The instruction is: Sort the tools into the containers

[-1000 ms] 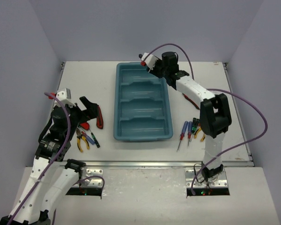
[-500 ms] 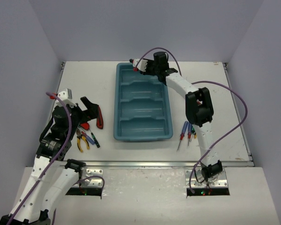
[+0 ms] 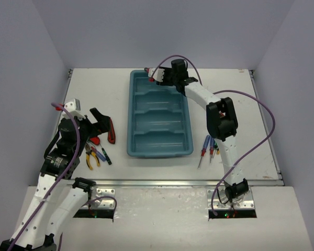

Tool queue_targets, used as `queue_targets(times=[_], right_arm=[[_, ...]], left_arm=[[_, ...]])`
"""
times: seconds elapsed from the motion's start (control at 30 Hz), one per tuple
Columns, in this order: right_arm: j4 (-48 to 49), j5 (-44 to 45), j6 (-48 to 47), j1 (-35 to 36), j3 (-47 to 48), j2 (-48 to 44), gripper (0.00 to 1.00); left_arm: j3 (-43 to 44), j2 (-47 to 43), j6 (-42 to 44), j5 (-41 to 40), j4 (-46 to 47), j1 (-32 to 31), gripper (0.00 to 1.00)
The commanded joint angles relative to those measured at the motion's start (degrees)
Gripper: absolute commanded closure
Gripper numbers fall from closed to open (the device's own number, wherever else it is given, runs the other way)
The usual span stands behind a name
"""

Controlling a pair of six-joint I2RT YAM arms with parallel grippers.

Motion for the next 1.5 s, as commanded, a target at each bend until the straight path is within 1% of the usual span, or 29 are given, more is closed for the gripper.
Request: queue_targets(times=[0.0, 0.03, 0.07, 0.33, 0.47, 0.5, 0.53, 0.57, 0.6, 0.63, 0.7, 0.73, 0.77, 0.8, 0.83, 0.9, 0.97, 1.03, 1.13, 1.2, 1.3, 1.4, 1.47], right_arm=[[4.1, 0.8, -0.7, 0.2, -1.2, -4.3, 0.3], [4.1, 0.8, -1.0, 0.2, -1.5, -4.9, 0.08], [4.1, 0.8, -0.7, 0.2, -1.7, -5.5, 0.01], [4.9, 1.0, 8.0, -0.2, -1.7, -10.5, 0.01], [6.4, 8.5, 20.8, -1.6, -1.9, -14.3, 0.01], [4.4, 13.3, 23.5, -2.0, -1.4, -15.2, 0.01], [2.7, 16.2, 25.6, -2.7, -0.4, -15.6, 0.01], [-2.5, 17.5, 29.1, -4.3, 2.5, -15.9, 0.01], [-13.5, 17.5, 34.7, -6.2, 6.5, -16.3, 0.01], [-22.3, 14.9, 38.9, -7.8, 8.9, -16.7, 0.01], [-33.1, 6.0, 44.7, -12.8, 7.6, -19.4, 0.01], [-34.8, 3.1, 45.9, -15.4, 5.6, -20.7, 0.01], [-34.7, -0.1, 48.9, -16.8, -0.2, -23.9, 0.01], [-34.5, -0.5, 50.2, -19.2, -2.7, -25.3, 0.01], [-34.5, 0.0, 51.4, -19.3, -4.9, -26.4, 0.01], [-34.9, 3.9, 51.6, -21.2, -10.8, -28.6, 0.01], [-35.3, 8.4, 50.4, -21.9, -14.4, -29.3, 0.01], [-38.1, 13.6, 49.1, -22.2, -14.7, -26.1, 0.01], [-43.0, 20.0, 47.5, -22.2, -11.8, -19.5, 0.01], [-42.9, 19.4, 46.7, -22.3, -13.5, -18.1, 0.01], [-40.6, 14.3, 46.6, -24.4, -17.3, -18.4, 0.01], [-40.5, 10.6, 45.7, -24.9, -17.5, -17.4, 0.02], [-40.5, 9.3, 45.5, -25.1, -16.7, -16.0, 0.05]], left_arm=[[0.1, -0.7, 0.2, 0.0, 2.4, -0.5, 0.0], [0.1, -0.7, 0.2, 0.0, 2.4, -0.5, 0.0], [0.1, -0.8, 0.2, 0.0, 2.5, -0.5, 0.0], [0.0, -1.7, 0.1, -0.2, 2.5, -0.5, 0.0], [0.0, -1.9, 0.1, -0.2, 2.6, -0.5, 0.0], [0.0, -2.0, 0.1, -0.2, 2.6, -0.5, 0.0], [0.0, -2.0, 0.2, -0.1, 2.6, -0.5, 0.0], [0.0, -2.0, 0.2, 0.0, 2.6, -0.5, 0.0], [0.0, -2.1, 0.2, 0.1, 2.7, -0.5, 0.0], [0.0, -2.0, 0.2, 0.2, 2.7, -0.5, 0.0], [-0.1, -1.9, 0.3, 0.5, 2.8, -0.6, 0.0], [-0.1, -1.6, 0.3, 0.5, 2.8, -0.9, 0.0], [-0.1, -1.4, 0.3, 0.5, 2.7, -1.2, 0.0], [0.0, -0.7, 0.2, 0.5, 2.7, -1.8, 0.0], [0.0, -0.7, 0.2, 0.5, 2.6, -1.8, 0.0], [0.1, 0.6, 0.2, 0.8, 2.5, -2.6, 0.0], [0.2, 1.3, 0.2, 0.9, 2.5, -3.2, 0.0], [0.2, 1.4, 0.2, 1.0, 2.5, -3.4, 0.0], [0.2, 1.8, 0.2, 1.1, 2.6, -3.4, 0.0], [0.2, 2.2, 0.2, 1.3, 2.7, -3.4, 0.0], [0.2, 2.7, 0.3, 1.3, 2.6, -3.4, 0.0], [0.1, 2.1, 0.2, 0.9, 2.5, -3.4, 0.0], [0.1, 1.6, 0.2, 0.7, 2.6, -3.4, 0.0]])
